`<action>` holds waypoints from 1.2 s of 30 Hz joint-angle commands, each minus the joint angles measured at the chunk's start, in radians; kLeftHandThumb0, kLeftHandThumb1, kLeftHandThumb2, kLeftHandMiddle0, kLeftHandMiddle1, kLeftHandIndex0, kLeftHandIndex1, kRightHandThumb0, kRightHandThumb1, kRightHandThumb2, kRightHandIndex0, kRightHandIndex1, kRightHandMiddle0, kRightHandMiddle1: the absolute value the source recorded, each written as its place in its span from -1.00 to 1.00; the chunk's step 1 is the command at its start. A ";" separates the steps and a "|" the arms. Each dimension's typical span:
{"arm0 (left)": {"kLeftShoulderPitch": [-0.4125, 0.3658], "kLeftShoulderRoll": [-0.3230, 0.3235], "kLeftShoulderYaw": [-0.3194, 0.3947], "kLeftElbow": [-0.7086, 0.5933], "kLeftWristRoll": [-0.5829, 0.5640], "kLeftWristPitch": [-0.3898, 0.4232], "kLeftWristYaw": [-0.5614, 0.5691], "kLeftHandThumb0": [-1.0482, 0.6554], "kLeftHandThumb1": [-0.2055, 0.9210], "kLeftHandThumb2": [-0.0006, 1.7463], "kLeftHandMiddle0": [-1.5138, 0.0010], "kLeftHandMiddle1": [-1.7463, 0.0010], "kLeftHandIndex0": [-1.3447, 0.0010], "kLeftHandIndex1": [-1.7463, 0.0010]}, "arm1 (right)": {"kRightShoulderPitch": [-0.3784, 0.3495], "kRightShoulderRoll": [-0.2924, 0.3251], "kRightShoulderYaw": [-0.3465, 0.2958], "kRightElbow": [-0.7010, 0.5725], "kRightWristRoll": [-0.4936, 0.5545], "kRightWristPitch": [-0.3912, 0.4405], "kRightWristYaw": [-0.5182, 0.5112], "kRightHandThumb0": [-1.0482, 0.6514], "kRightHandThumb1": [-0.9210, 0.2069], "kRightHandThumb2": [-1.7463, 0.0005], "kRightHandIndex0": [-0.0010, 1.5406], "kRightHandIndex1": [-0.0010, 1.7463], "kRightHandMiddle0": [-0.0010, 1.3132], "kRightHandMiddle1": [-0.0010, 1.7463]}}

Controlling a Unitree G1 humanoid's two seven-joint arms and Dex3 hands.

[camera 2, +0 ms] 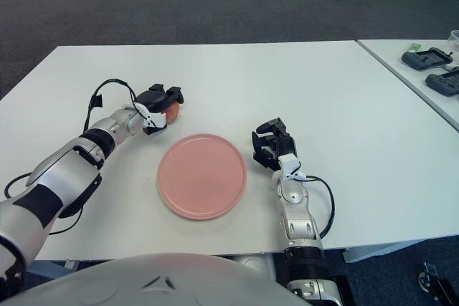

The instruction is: Put the apple into the plate.

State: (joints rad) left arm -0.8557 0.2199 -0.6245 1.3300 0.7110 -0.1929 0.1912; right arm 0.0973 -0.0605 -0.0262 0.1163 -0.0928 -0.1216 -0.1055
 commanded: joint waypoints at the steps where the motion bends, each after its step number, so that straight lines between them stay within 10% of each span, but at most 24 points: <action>1: 0.065 -0.005 -0.001 0.038 0.006 0.006 -0.029 0.23 -0.86 0.92 -0.34 -0.54 -0.21 -1.00 | 0.013 0.000 -0.012 0.019 0.002 0.028 -0.003 -0.21 -0.60 0.04 -0.37 0.58 -0.51 1.00; 36: 0.050 -0.012 0.429 -0.145 -0.435 -0.189 -0.328 0.23 -0.82 1.00 -0.28 -0.85 -0.04 -1.00 | 0.009 0.004 -0.018 0.030 0.006 0.013 0.004 -0.21 -0.61 0.04 -0.37 0.58 -0.51 1.00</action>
State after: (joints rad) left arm -0.8215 0.2055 -0.2207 1.2369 0.3125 -0.3224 -0.1030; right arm 0.0954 -0.0532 -0.0393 0.1169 -0.0908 -0.1341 -0.1056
